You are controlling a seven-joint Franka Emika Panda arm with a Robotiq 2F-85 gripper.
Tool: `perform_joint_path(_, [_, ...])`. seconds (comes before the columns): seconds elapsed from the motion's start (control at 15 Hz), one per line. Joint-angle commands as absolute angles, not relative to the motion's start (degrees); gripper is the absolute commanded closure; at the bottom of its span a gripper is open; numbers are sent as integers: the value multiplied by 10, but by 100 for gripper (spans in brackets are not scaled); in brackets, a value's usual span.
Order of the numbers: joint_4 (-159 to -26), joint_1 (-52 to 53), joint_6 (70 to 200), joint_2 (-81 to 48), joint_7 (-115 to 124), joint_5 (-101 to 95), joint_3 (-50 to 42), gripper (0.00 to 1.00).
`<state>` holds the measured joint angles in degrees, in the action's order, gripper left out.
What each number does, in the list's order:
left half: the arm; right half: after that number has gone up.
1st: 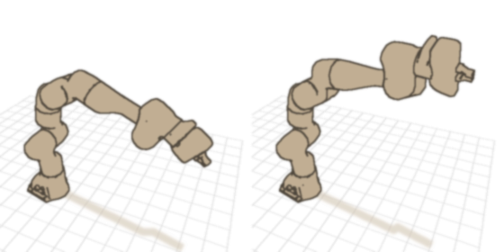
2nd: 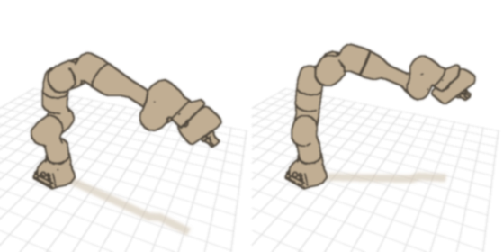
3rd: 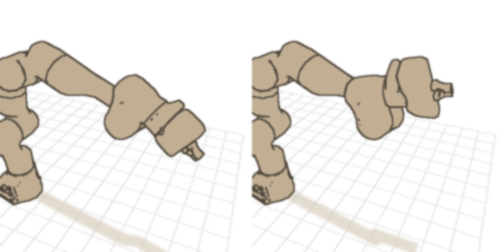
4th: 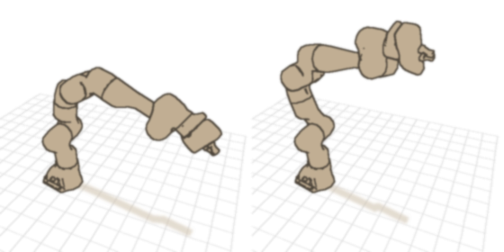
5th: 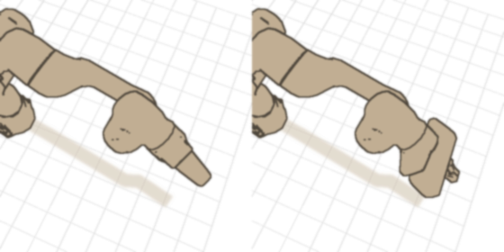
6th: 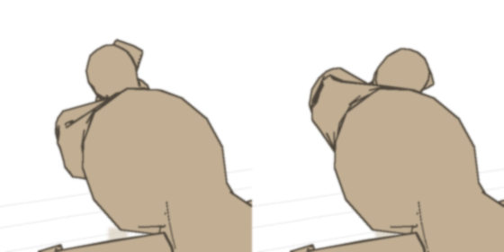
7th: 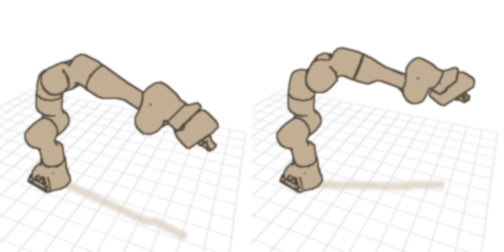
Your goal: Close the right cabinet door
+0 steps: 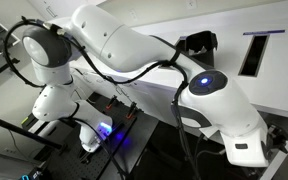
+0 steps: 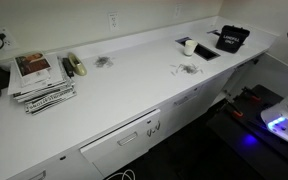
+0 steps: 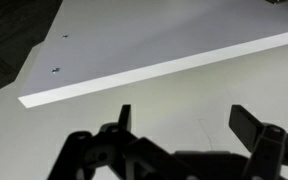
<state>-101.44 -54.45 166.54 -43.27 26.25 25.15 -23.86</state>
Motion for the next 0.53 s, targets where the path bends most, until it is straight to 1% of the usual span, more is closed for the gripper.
perform_joint_path(0.0, [-996, -561, 1679, -457, 247, 245, -221, 0])
perform_joint_path(0.07, [-988, -569, 1668, -463, 237, 242, -214, 6])
perform_joint_path(0.13, [-980, -575, 1665, -470, 232, 241, -211, 26])
perform_joint_path(0.27, [-961, -586, 1658, -483, 227, 239, -211, 31])
perform_joint_path(0.33, [-953, -591, 1654, -486, 225, 238, -211, 38])
perform_joint_path(0.4, [-942, -598, 1648, -490, 225, 237, -212, 47])
perform_joint_path(0.47, [-930, -603, 1640, -495, 226, 234, -215, 54])
